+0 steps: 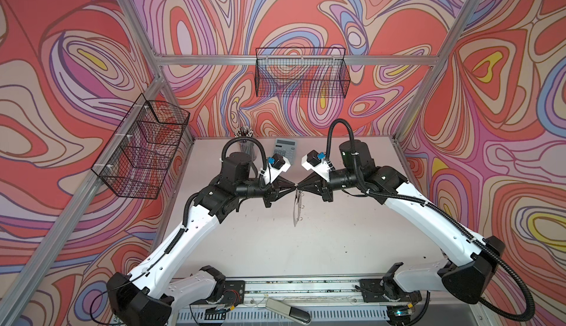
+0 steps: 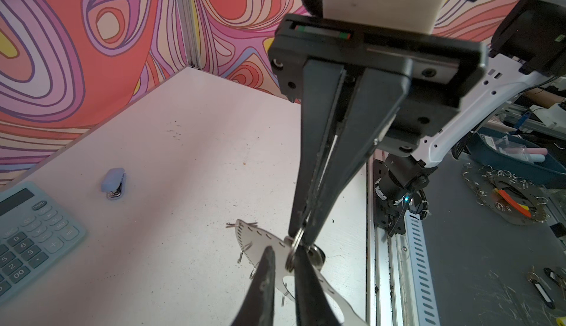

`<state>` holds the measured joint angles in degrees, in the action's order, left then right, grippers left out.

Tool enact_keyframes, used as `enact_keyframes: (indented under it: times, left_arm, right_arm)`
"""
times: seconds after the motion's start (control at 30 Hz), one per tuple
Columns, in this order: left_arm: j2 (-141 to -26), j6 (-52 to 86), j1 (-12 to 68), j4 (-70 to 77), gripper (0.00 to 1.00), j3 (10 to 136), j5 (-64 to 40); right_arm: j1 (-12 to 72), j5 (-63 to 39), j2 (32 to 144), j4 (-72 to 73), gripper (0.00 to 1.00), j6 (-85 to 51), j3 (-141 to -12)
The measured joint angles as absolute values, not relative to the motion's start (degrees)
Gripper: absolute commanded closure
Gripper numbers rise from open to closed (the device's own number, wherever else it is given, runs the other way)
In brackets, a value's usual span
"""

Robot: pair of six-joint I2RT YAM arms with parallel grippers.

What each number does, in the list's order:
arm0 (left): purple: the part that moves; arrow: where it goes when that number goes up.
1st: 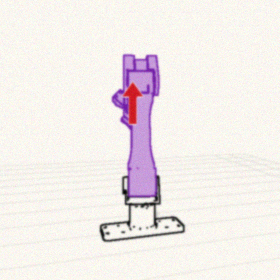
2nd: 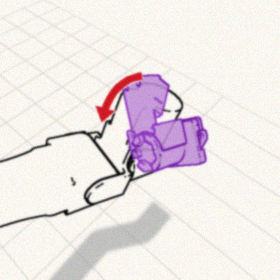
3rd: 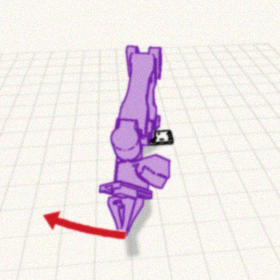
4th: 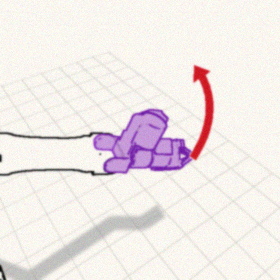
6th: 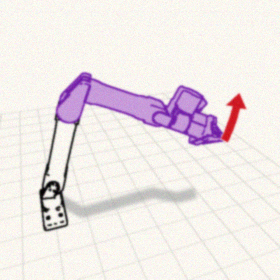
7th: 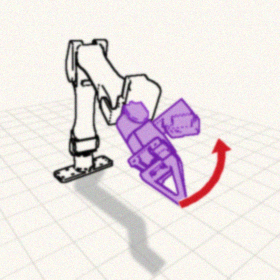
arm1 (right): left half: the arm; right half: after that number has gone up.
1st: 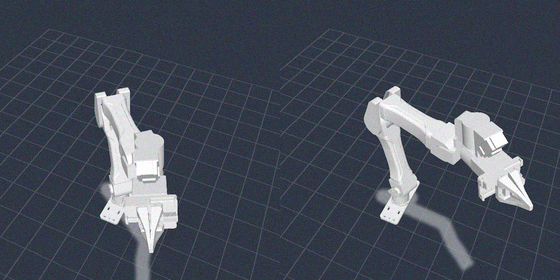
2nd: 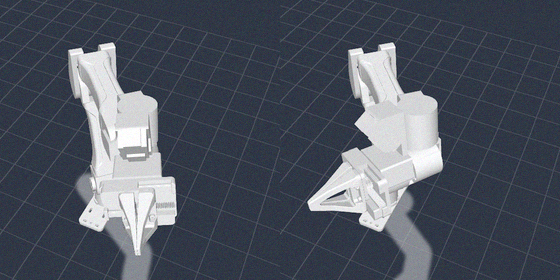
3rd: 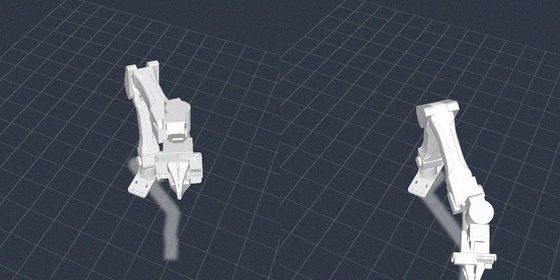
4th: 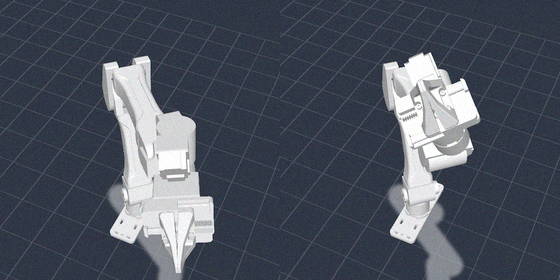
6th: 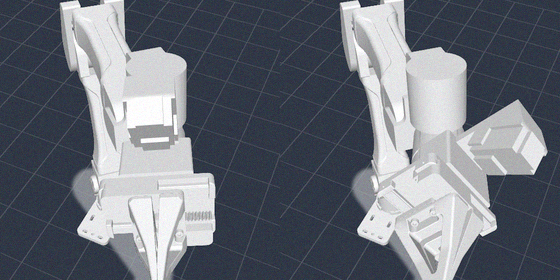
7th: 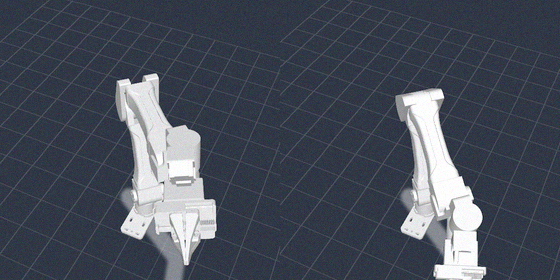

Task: Attach keys to a key ring
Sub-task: Insert the key into the keyring.

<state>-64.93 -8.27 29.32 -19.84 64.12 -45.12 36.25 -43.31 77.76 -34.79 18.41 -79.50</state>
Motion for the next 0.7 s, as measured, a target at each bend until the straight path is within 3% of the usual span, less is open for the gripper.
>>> enact_keyframes:
  times: [0.2, 0.3, 0.43, 0.47, 0.7]
  left_arm:
    - [-64.9, -7.9, 29.3, -19.5, 0.87, 64.1, -45.6]
    - [-64.9, -7.9, 29.3, -19.5, 1.00, 64.1, -46.5]
    - [-65.1, -8.0, 29.1, -20.0, 1.00, 64.1, -47.3]
    - [-65.1, -8.0, 29.1, -20.0, 1.00, 64.1, -47.4]
    - [-63.6, -5.3, 29.2, -12.1, 1.00, 60.1, -47.1]
  right_arm:
    - [36.5, -43.3, 77.8, -34.8, 1.00, 18.5, -79.5]
    - [36.6, -43.3, 77.8, -34.8, 1.00, 18.6, -79.5]
    - [36.6, -42.7, 77.8, -35.0, 1.00, 19.0, -79.5]
    - [36.6, -42.6, 77.8, -35.2, 0.92, 19.0, -79.5]
    - [36.5, -40.7, 74.8, -29.8, 0.78, 15.9, -75.7]
